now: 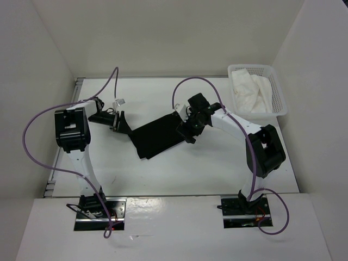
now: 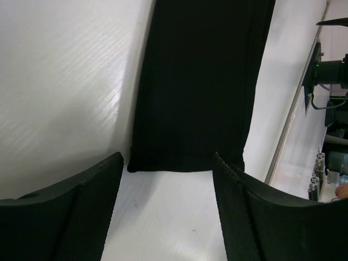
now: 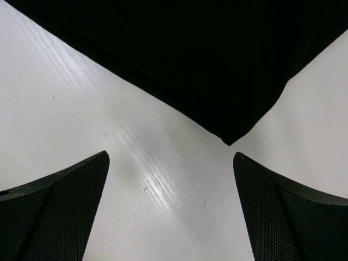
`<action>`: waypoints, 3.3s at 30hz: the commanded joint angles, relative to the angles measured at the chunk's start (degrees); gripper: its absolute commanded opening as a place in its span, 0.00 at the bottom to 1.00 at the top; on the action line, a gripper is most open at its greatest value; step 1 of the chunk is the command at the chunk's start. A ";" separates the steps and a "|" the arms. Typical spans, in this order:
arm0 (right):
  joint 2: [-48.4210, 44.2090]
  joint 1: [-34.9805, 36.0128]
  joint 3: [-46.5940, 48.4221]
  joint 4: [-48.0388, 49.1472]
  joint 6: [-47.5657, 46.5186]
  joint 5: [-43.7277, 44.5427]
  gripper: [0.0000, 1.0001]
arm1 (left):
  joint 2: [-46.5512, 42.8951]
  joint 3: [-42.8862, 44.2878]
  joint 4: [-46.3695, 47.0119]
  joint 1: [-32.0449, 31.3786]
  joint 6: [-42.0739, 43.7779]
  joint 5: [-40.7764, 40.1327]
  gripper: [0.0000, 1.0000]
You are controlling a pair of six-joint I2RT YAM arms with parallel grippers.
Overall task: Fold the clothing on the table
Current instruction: Fold the skirt
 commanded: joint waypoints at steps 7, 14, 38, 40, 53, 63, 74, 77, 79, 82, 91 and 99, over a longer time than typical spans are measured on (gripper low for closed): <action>-0.87 -0.27 -0.35 1.33 -0.25 -0.72 0.99 | 4.05 -0.82 0.65 -2.22 2.15 -4.34 0.58; -0.87 -0.27 -0.35 1.33 0.27 -0.19 0.99 | 4.58 -0.82 0.12 -2.22 2.67 -3.82 0.29; 12.39 -13.45 11.07 0.89 2.65 -16.79 0.95 | 3.52 -3.11 1.70 -2.22 2.15 -6.01 0.02; 14.41 -14.15 12.56 0.29 2.65 -18.46 0.94 | 3.52 -3.10 1.70 -2.22 2.15 -6.63 0.02; 25.32 -17.06 19.96 -2.80 1.59 -24.70 0.85 | 3.52 -2.58 0.65 -2.22 1.62 -6.63 0.02; 29.01 -17.06 20.48 -4.03 1.59 -28.22 0.78 | 3.52 -2.05 0.12 -2.22 1.62 -7.16 0.02; 30.07 -16.53 20.48 -3.50 2.65 -29.81 0.72 | 4.05 -2.05 -0.40 -3.27 2.15 -7.16 0.02; 30.07 -16.53 19.96 -2.88 3.26 -29.28 0.70 | 4.05 -2.05 -0.40 -3.27 2.15 -7.16 0.02; 30.07 -16.53 19.96 -2.88 3.79 -29.28 0.67 | 4.05 -2.05 -0.40 -3.27 2.15 -7.16 0.02; 30.60 -16.01 19.96 -2.36 4.32 -28.75 0.62 | 4.05 -2.05 -0.40 -3.27 2.15 -7.16 0.02; 31.12 -15.39 20.48 -2.36 4.93 -27.17 0.52 | 4.05 -2.05 -0.93 -3.80 2.68 -7.16 0.02; 31.12 -14.86 20.48 -1.83 5.46 -26.12 0.36 | 4.05 -2.05 -0.93 -3.80 2.68 -7.16 0.02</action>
